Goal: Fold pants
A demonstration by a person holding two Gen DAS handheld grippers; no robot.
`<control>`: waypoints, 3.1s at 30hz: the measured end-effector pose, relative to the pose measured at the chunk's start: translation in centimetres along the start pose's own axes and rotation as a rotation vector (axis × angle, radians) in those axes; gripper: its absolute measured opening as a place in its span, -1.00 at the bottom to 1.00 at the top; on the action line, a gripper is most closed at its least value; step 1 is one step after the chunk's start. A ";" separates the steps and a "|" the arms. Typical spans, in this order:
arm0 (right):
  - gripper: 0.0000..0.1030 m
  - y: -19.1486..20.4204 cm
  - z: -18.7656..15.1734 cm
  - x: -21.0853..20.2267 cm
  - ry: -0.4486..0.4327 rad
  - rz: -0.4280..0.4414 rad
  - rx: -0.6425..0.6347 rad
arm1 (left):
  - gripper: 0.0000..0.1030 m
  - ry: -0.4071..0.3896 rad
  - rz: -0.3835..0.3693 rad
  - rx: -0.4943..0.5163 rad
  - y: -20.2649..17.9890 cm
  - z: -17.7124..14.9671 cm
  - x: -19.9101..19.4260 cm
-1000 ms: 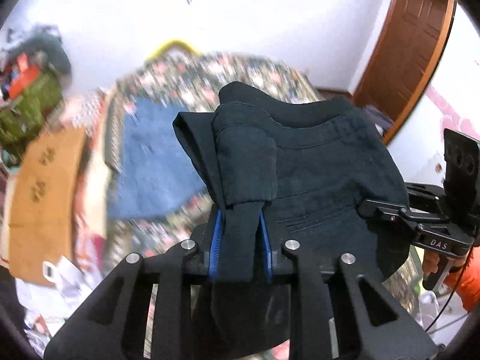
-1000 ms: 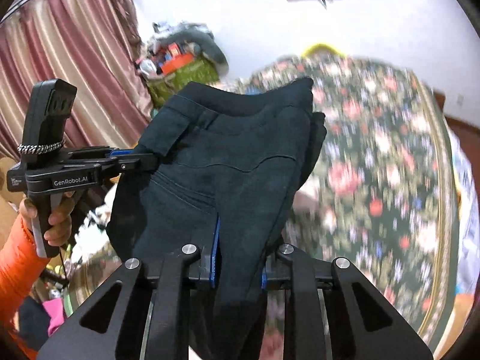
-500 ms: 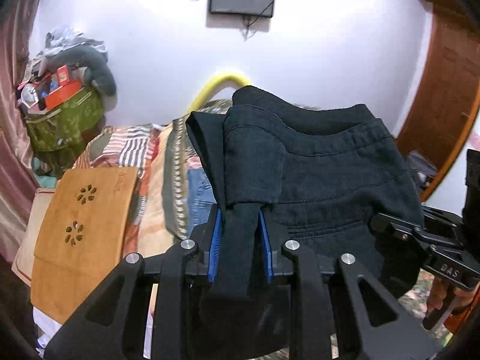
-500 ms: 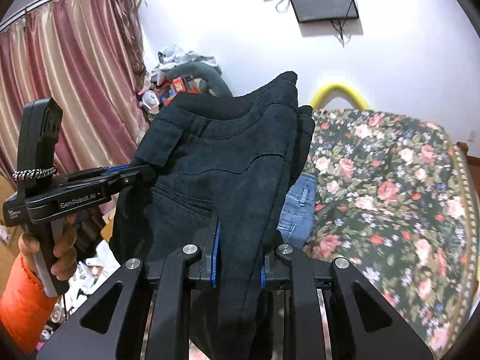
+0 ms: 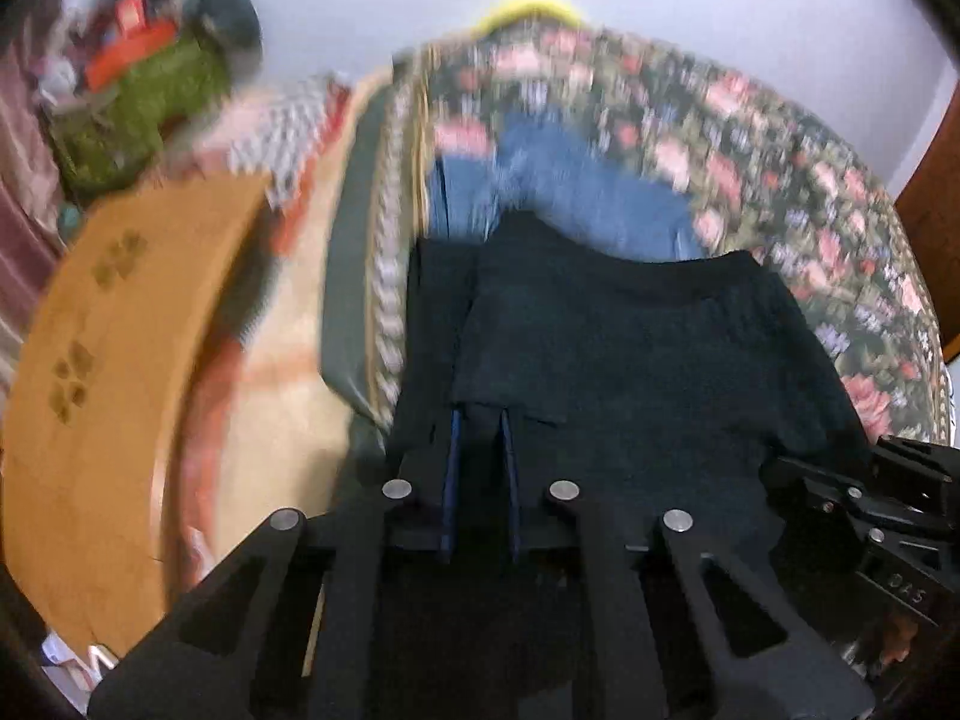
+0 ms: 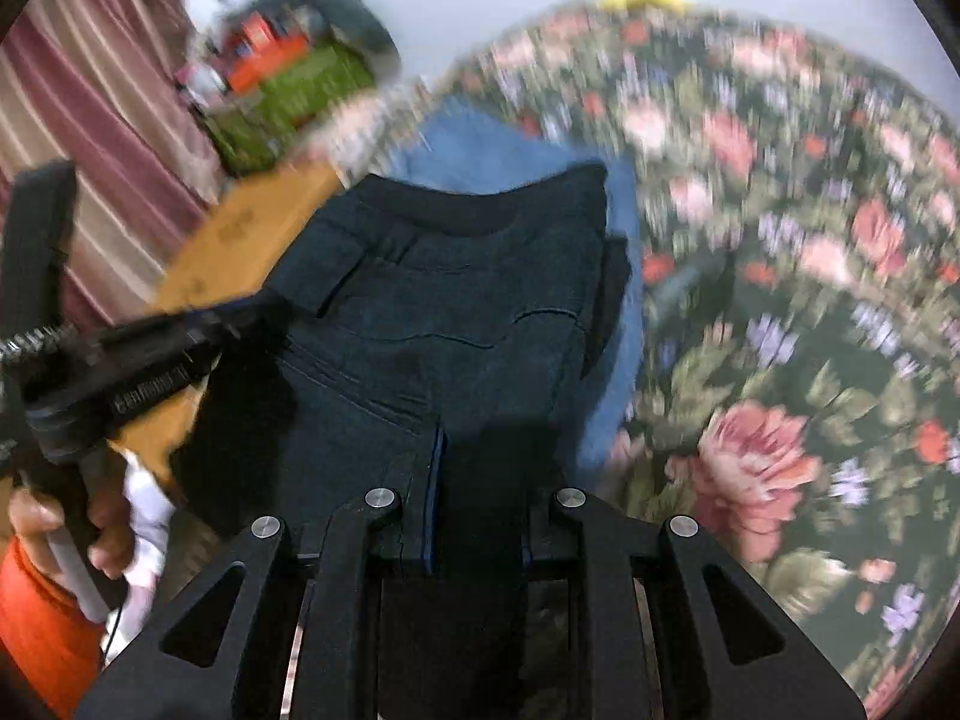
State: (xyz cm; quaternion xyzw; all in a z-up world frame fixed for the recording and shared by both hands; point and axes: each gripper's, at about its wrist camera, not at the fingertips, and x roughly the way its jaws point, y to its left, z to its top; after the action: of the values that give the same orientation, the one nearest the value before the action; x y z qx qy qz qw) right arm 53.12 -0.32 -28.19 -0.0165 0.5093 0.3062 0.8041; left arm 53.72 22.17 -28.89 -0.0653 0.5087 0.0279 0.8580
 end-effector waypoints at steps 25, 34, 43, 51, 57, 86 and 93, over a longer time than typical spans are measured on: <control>-0.42 10.5 -9.9 -33.3 -0.606 -0.044 -0.275 | -0.31 -0.523 -0.004 0.103 -6.1 -10.9 -36.5; -0.40 15.0 -18.1 -41.8 -0.817 0.014 -0.313 | 0.00 -0.771 0.021 0.141 -10.0 -21.4 -47.3; 0.71 15.9 -22.8 -42.4 -0.886 -0.072 -0.252 | 0.63 -0.831 -0.019 0.093 -10.5 -27.3 -49.7; 1.00 15.9 -23.6 -42.5 -0.901 -0.101 -0.215 | 0.89 -0.833 -0.031 0.063 -10.2 -28.7 -49.8; 1.00 15.5 -24.0 -42.3 -0.895 -0.097 -0.206 | 0.95 -0.828 -0.036 0.060 -10.1 -28.8 -49.6; 1.00 15.0 -25.0 -41.9 -0.874 -0.087 -0.169 | 0.99 -0.782 -0.043 0.038 -9.9 -28.0 -48.0; 1.00 15.1 -25.0 -42.0 -0.873 -0.090 -0.166 | 1.00 -0.779 -0.037 0.049 -10.3 -27.9 -47.7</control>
State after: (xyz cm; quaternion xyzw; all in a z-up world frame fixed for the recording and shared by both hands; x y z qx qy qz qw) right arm 12.86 -16.55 -1.08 0.0275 0.0944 0.2890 0.9523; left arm 7.68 8.89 0.55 -0.0386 0.1440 0.0231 0.9886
